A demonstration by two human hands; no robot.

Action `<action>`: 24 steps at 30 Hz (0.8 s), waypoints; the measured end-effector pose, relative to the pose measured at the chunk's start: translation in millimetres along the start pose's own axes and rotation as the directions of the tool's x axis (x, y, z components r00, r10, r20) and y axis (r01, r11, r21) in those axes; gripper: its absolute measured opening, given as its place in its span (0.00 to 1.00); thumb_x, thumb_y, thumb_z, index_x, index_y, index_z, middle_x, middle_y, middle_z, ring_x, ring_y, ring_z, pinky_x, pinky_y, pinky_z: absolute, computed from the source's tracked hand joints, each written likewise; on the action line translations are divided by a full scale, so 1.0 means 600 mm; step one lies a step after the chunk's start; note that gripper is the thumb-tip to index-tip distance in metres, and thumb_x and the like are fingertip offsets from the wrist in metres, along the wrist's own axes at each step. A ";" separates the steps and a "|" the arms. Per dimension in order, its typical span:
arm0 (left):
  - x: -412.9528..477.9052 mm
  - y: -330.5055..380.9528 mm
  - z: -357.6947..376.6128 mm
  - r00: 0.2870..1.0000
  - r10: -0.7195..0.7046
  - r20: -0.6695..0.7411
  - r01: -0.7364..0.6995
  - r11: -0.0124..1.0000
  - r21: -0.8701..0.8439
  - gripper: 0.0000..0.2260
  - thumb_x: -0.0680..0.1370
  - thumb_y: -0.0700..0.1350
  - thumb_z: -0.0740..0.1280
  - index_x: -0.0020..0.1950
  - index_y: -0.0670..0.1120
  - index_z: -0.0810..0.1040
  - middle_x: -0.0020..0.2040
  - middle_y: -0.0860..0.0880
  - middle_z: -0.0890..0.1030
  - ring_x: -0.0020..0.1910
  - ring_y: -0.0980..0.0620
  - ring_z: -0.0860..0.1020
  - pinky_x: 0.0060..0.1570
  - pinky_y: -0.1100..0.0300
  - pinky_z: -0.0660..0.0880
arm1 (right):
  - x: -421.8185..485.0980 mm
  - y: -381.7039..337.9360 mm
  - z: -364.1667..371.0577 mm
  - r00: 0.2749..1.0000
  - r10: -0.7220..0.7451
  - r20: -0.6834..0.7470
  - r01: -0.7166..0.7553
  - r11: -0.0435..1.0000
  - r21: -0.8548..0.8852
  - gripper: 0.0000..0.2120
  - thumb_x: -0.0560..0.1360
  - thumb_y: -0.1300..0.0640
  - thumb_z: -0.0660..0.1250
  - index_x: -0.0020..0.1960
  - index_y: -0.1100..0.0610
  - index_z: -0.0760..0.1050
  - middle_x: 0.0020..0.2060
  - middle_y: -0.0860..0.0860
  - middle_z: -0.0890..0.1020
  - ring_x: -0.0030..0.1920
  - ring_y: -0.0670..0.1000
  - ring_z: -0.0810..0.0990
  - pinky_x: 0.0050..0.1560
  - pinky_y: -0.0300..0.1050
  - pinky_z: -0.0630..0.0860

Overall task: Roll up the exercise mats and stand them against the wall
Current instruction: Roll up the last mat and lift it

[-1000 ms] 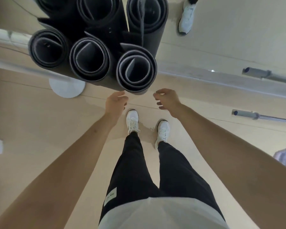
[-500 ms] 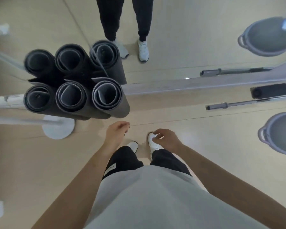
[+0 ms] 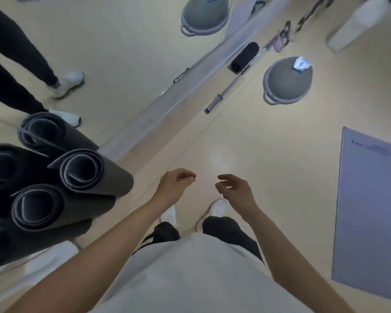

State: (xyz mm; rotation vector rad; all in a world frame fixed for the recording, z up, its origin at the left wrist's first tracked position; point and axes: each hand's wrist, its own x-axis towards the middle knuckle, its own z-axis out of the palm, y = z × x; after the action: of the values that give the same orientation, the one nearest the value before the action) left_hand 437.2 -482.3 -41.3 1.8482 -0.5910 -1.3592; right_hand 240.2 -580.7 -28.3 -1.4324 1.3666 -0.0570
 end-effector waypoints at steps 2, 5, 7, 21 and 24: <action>-0.014 0.002 0.032 0.997 0.025 0.067 -0.029 0.998 0.056 0.09 0.81 0.40 0.70 0.48 0.54 0.85 0.52 0.51 0.87 0.52 0.53 0.82 0.55 0.59 0.75 | -0.045 0.042 -0.013 0.998 0.025 -0.063 -0.021 0.997 0.077 0.12 0.77 0.55 0.74 0.60 0.49 0.83 0.48 0.49 0.87 0.44 0.47 0.84 0.50 0.46 0.80; -0.044 0.015 0.112 0.976 0.059 0.208 -0.097 0.980 0.175 0.08 0.80 0.40 0.71 0.48 0.52 0.86 0.50 0.51 0.87 0.50 0.54 0.82 0.52 0.61 0.74 | -0.127 0.121 -0.056 0.979 0.082 -0.189 -0.046 0.982 0.184 0.12 0.77 0.54 0.74 0.60 0.48 0.83 0.49 0.47 0.87 0.46 0.46 0.85 0.46 0.37 0.76; -0.067 0.022 0.176 0.954 0.073 0.291 -0.148 0.958 0.247 0.07 0.80 0.41 0.71 0.48 0.52 0.86 0.50 0.51 0.87 0.49 0.54 0.81 0.51 0.60 0.74 | -0.180 0.182 -0.086 0.957 0.124 -0.261 -0.057 0.966 0.252 0.12 0.78 0.54 0.73 0.61 0.49 0.82 0.49 0.47 0.87 0.46 0.46 0.84 0.43 0.34 0.74; -0.373 -0.077 0.753 0.768 -0.076 0.636 -0.259 0.871 0.417 0.07 0.81 0.39 0.69 0.51 0.46 0.87 0.51 0.46 0.87 0.50 0.48 0.83 0.54 0.54 0.78 | -0.611 0.700 -0.264 0.718 0.470 -0.513 -0.087 0.792 0.604 0.10 0.78 0.54 0.73 0.60 0.50 0.82 0.47 0.45 0.85 0.45 0.45 0.82 0.44 0.34 0.73; -0.432 -0.094 0.863 0.699 -0.126 0.704 -0.310 0.833 0.458 0.07 0.81 0.39 0.69 0.52 0.45 0.86 0.52 0.45 0.87 0.48 0.50 0.83 0.54 0.54 0.77 | -0.675 0.790 -0.295 0.652 0.550 -0.522 -0.109 0.749 0.653 0.11 0.78 0.53 0.73 0.60 0.50 0.82 0.46 0.45 0.85 0.45 0.43 0.81 0.45 0.36 0.73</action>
State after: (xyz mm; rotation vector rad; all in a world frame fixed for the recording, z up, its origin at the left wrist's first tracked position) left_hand -139.8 -412.6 -10.2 1.5832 -1.6194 -1.9877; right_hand -329.9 -273.1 -41.2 -0.5871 2.0041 -0.7720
